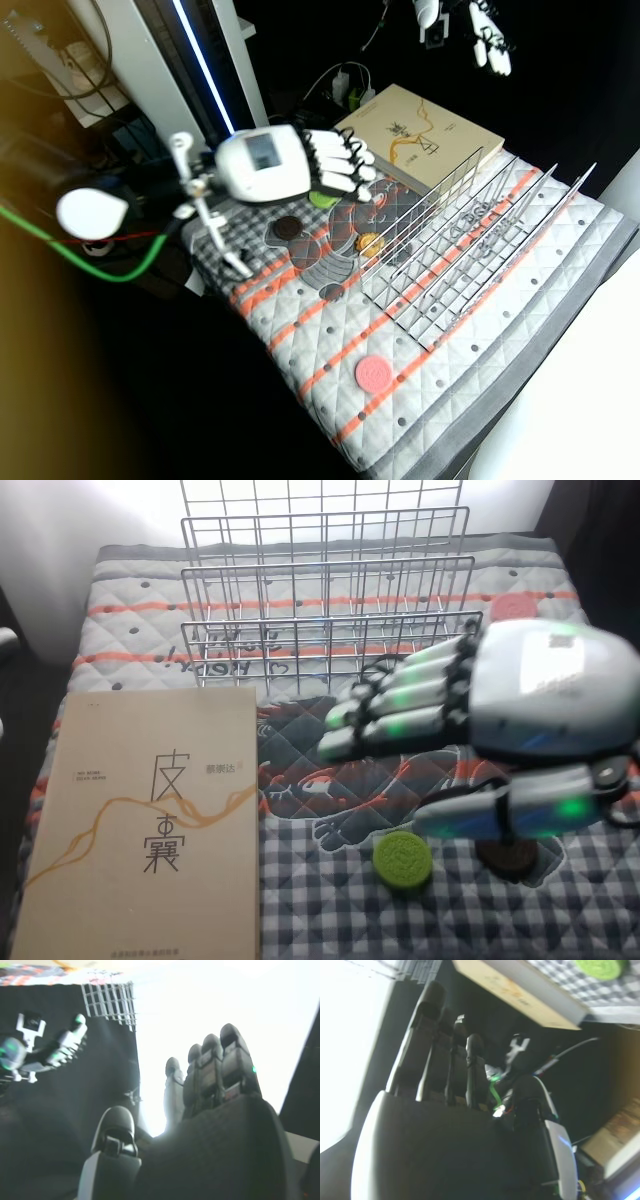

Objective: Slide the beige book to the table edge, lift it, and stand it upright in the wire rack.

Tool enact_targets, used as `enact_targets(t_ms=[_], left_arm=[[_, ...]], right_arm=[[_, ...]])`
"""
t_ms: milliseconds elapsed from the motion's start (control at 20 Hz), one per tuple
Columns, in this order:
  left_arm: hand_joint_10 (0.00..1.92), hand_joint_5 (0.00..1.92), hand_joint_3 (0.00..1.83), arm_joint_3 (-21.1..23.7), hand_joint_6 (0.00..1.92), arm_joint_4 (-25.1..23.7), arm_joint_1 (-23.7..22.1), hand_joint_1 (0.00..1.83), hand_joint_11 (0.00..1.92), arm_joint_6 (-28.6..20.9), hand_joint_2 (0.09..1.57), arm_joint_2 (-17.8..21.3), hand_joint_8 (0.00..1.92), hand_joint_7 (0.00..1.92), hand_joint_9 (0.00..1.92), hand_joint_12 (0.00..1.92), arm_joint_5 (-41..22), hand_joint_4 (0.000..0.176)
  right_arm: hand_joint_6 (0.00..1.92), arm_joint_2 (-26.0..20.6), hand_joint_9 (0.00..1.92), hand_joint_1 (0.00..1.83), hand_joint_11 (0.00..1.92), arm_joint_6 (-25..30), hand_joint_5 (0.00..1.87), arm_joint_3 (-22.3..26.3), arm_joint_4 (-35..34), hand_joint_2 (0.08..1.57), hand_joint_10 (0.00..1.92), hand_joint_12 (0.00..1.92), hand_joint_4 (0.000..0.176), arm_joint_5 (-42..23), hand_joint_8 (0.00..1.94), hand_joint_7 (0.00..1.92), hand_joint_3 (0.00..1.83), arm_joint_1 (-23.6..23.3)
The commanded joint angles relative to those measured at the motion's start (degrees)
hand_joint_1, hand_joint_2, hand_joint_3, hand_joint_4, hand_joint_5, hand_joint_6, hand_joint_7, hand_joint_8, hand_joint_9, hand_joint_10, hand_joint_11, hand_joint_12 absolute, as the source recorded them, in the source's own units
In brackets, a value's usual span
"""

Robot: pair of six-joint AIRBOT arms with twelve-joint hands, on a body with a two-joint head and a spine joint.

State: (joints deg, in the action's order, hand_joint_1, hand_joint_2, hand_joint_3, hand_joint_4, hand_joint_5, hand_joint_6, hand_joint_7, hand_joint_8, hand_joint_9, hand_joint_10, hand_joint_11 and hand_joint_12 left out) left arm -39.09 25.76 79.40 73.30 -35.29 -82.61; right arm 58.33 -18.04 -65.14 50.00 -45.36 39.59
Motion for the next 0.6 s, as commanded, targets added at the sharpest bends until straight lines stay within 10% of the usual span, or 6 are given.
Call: enact_targets(t_ms=[0, 200, 400, 550], left_arm=[[0.0, 0.13, 0.0, 0.1, 0.0, 0.1, -0.2, 0.0, 0.0, -0.5, 1.23, 0.4, 0.0, 0.0, 0.0, 0.0, -7.7, 0.094], [0.0, 0.13, 0.0, 0.1, 0.0, 0.2, -0.1, 0.0, 0.0, -0.5, 1.23, 0.3, 0.0, 0.0, 0.0, 0.0, -7.6, 0.081], [0.0, 0.15, 0.0, 0.0, 0.01, 0.1, -0.1, 0.0, 0.0, -0.5, 1.23, 0.3, 0.0, 0.0, 0.0, 0.0, -7.3, 0.079], [0.0, 0.15, 0.0, -0.1, 0.01, 0.1, -0.1, 0.0, 0.0, -0.7, 1.24, 0.3, 0.0, 0.01, 0.0, 0.0, -7.0, 0.083]], right_arm=[[0.01, 0.5, 0.38, 0.0, 0.5, 1.1, 0.38, -0.5, -1.8, 1.45, 0.01, 0.04, 0.0, -3.9, 0.01, 0.39, 0.01, -1.3], [0.0, 4.6, 0.38, 0.0, 0.59, 7.2, 0.36, -2.7, 8.1, 1.44, 0.0, 0.09, 0.0, -0.6, 0.0, 0.38, 0.0, -4.8], [0.0, 8.2, 0.42, 0.0, 0.41, 13.4, 0.41, -4.4, 18.3, 1.46, 0.0, 0.71, 0.0, 1.8, 0.0, 0.42, 0.0, -6.8], [0.0, 9.8, 0.41, 0.0, 0.35, 14.3, 0.39, -4.8, 21.4, 1.45, 0.0, 0.72, 0.0, 2.9, 0.0, 0.42, 0.0, -7.2]])
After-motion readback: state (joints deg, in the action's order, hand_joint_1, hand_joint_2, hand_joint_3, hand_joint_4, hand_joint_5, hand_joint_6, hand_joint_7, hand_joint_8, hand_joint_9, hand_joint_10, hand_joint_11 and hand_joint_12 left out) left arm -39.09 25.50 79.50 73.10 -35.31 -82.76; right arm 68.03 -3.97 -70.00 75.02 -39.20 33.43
